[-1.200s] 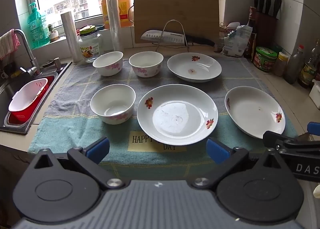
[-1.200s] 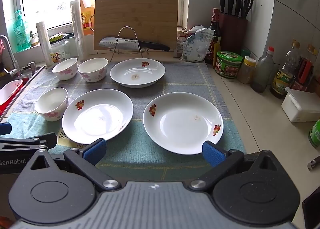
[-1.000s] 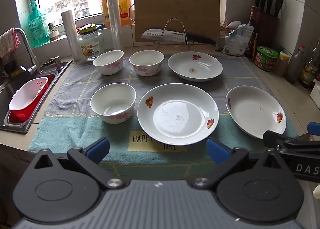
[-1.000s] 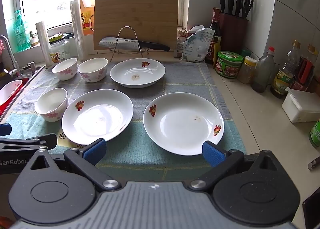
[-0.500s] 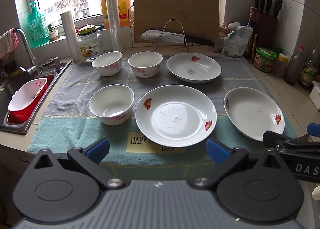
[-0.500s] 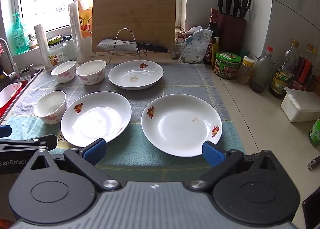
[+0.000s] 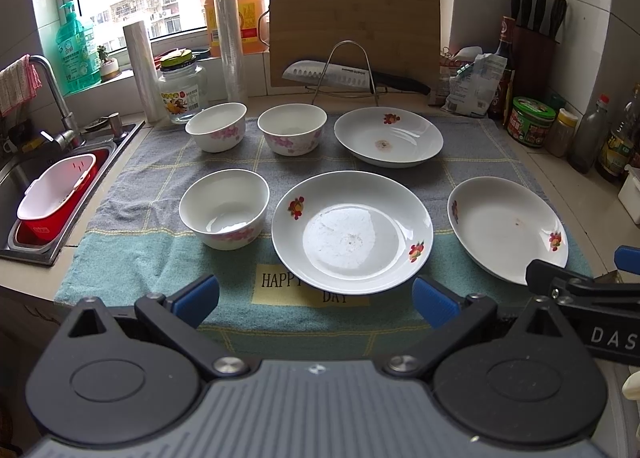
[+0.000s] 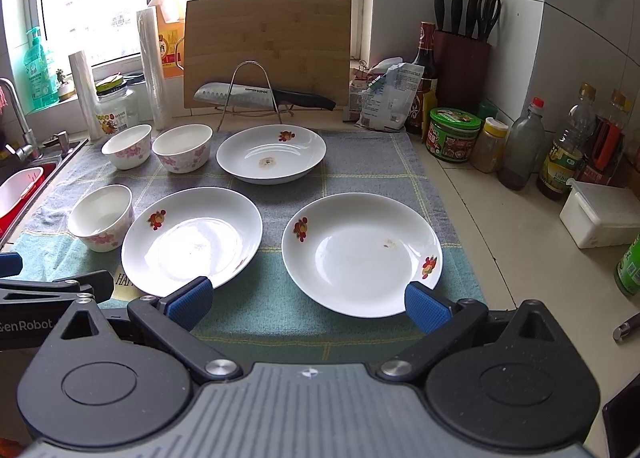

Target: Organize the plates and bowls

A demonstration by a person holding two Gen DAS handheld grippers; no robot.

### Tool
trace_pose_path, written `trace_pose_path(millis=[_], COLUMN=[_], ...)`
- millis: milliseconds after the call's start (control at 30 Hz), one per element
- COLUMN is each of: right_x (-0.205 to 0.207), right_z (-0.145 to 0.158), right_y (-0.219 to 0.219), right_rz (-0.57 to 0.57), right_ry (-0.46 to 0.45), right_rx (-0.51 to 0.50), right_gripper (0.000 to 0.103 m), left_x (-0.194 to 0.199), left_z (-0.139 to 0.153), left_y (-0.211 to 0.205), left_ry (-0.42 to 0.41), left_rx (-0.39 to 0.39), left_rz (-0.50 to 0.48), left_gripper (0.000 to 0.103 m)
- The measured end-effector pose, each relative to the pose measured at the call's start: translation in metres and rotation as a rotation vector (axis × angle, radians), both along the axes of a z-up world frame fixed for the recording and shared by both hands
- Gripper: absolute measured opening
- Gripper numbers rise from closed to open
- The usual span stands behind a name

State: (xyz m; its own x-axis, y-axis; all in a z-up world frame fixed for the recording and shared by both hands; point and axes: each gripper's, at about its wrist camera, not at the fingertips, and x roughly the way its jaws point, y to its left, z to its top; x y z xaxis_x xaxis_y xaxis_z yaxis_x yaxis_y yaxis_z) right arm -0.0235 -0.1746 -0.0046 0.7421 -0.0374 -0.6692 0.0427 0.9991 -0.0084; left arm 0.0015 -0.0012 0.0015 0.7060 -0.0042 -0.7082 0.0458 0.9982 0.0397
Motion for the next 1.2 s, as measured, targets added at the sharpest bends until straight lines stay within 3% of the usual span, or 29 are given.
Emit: trace_pose_path(millis=[1200], right_x=[-0.0062], right_z=[0.0032], right_y=[-0.0011], right_rz=[0.003], right_ry=[-0.019], right_rx=[0.004], right_gripper=[0.103], left_x=[-0.0067], left_z=[0.0070], left_y=[0.0005], left_ry=[-0.007], left_rx=[0.002], left_rz=[0.024], left_gripper=[0.102])
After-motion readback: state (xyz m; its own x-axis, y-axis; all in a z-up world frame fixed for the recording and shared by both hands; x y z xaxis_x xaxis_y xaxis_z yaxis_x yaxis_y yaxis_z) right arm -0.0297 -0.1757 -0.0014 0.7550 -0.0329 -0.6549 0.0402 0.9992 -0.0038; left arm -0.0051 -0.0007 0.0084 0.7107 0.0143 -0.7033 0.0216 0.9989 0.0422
